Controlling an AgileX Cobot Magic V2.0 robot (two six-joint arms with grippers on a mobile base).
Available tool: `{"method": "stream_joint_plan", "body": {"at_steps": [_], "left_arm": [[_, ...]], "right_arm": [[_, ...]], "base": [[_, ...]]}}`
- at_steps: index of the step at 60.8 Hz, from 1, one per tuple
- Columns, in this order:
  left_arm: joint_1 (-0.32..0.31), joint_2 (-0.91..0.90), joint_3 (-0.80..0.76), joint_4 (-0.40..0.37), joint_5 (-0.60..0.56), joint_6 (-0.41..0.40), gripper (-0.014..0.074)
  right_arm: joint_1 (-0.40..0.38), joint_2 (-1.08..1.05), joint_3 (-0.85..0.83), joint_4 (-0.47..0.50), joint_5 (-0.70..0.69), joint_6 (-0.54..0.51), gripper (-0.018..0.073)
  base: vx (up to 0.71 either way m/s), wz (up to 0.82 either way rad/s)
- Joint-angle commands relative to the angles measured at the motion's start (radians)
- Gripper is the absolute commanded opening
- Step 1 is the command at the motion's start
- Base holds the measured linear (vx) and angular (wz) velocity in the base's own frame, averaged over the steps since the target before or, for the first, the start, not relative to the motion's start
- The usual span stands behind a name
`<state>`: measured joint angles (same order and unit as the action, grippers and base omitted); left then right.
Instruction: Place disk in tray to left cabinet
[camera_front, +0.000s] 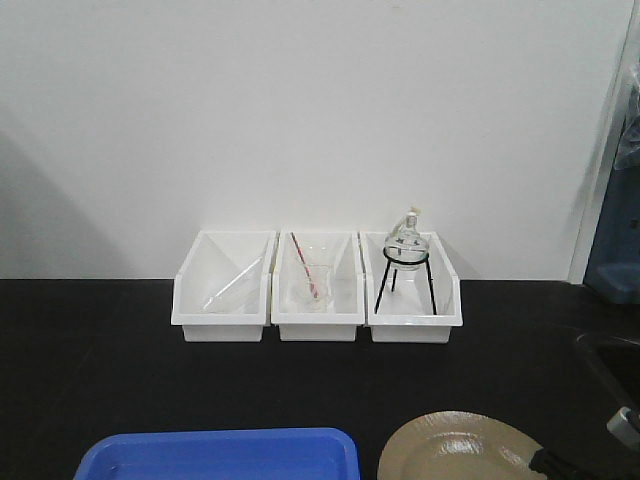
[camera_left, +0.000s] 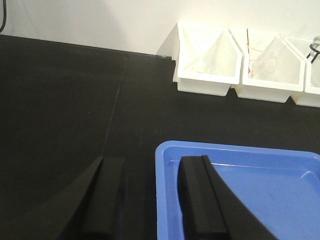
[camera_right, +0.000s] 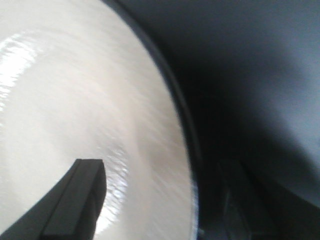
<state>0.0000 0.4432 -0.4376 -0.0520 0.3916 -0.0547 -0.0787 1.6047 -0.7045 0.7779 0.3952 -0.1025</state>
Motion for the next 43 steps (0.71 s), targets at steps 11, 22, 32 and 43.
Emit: {"method": "stream_joint_plan", "body": {"at_steps": [11,22,32,43], "left_arm": [[-0.006,0.008,-0.033,-0.004,-0.085,-0.008,0.0395],[-0.006,0.008,-0.033,-0.004,-0.085,-0.008,0.0395],[-0.006,0.008,-0.033,-0.004,-0.085,-0.008,0.0395],[-0.006,0.008,-0.033,-0.004,-0.087,-0.008,0.0395]], "right_arm": [[0.000,0.042,-0.024,0.341,-0.008,-0.340,0.0492],[-0.002,0.055,-0.024,0.406,0.031,-0.409,0.0318],[-0.002,0.043,-0.035,0.403,0.047,-0.415,0.0081],[-0.002,-0.025,-0.103,0.407,0.067,-0.415,-0.0011]], "base": [[0.00,0.00],[0.00,0.00],[0.00,0.00],[0.00,0.00]]}}
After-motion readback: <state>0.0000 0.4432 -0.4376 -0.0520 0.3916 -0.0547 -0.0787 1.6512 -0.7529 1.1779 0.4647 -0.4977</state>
